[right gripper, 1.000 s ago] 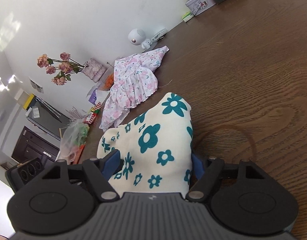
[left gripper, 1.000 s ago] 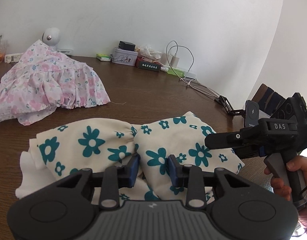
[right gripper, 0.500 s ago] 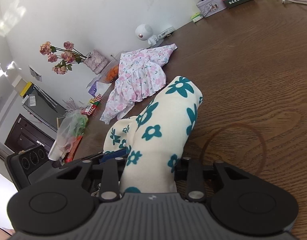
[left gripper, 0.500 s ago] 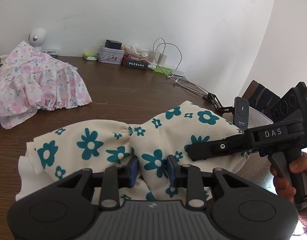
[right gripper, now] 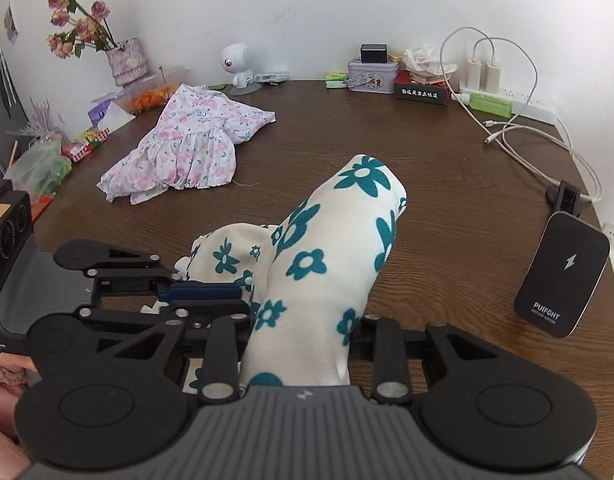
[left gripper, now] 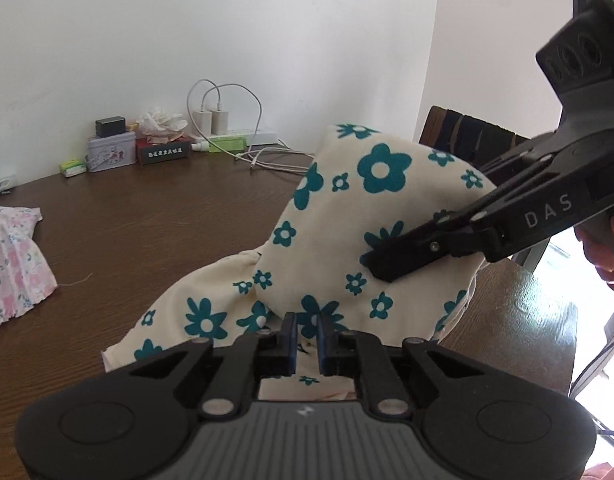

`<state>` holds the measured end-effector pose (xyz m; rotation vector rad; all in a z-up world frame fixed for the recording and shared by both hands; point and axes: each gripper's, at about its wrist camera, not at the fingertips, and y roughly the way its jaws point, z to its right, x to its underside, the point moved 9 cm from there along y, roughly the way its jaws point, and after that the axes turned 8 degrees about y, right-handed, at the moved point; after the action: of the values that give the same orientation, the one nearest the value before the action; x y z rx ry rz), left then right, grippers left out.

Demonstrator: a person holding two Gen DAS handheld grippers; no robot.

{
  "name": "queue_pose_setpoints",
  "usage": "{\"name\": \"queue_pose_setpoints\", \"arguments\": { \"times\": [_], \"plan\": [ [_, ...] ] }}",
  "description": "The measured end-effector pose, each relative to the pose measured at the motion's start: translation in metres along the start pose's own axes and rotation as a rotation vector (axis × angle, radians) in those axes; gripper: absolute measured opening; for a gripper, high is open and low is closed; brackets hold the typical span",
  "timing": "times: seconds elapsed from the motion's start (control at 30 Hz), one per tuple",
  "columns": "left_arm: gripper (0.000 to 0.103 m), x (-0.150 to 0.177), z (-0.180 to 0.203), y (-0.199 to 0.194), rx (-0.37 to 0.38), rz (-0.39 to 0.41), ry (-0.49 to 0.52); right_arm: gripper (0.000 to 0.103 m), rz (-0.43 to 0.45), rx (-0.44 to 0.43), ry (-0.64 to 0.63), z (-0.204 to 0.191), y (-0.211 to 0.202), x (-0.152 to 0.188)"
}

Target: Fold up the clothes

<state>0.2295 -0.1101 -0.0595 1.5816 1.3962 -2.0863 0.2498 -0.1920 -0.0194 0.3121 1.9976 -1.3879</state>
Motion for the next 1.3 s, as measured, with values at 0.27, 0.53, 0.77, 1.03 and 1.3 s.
{"name": "queue_pose_setpoints", "arguments": {
  "times": [0.27,0.53,0.77,1.03,1.3],
  "plan": [
    [0.044,0.013,-0.018,-0.015,0.006,-0.008,-0.05,0.03,-0.025,0.143,-0.248,-0.032,0.011,-0.001],
    [0.042,0.022,-0.058,-0.024,-0.02,-0.016,-0.077,0.03,-0.038,0.243,-0.434,-0.06,0.02,0.003],
    [0.04,0.033,-0.057,-0.017,-0.007,-0.044,-0.076,0.032,-0.018,0.34,-0.618,-0.093,0.034,0.015],
    [0.036,0.047,-0.072,-0.034,0.006,-0.043,-0.173,0.033,0.005,0.45,-0.829,-0.131,0.05,0.027],
    [0.036,0.055,-0.105,-0.087,-0.05,0.054,-0.319,0.039,0.029,0.466,-0.976,-0.161,0.068,0.057]
  ]
}}
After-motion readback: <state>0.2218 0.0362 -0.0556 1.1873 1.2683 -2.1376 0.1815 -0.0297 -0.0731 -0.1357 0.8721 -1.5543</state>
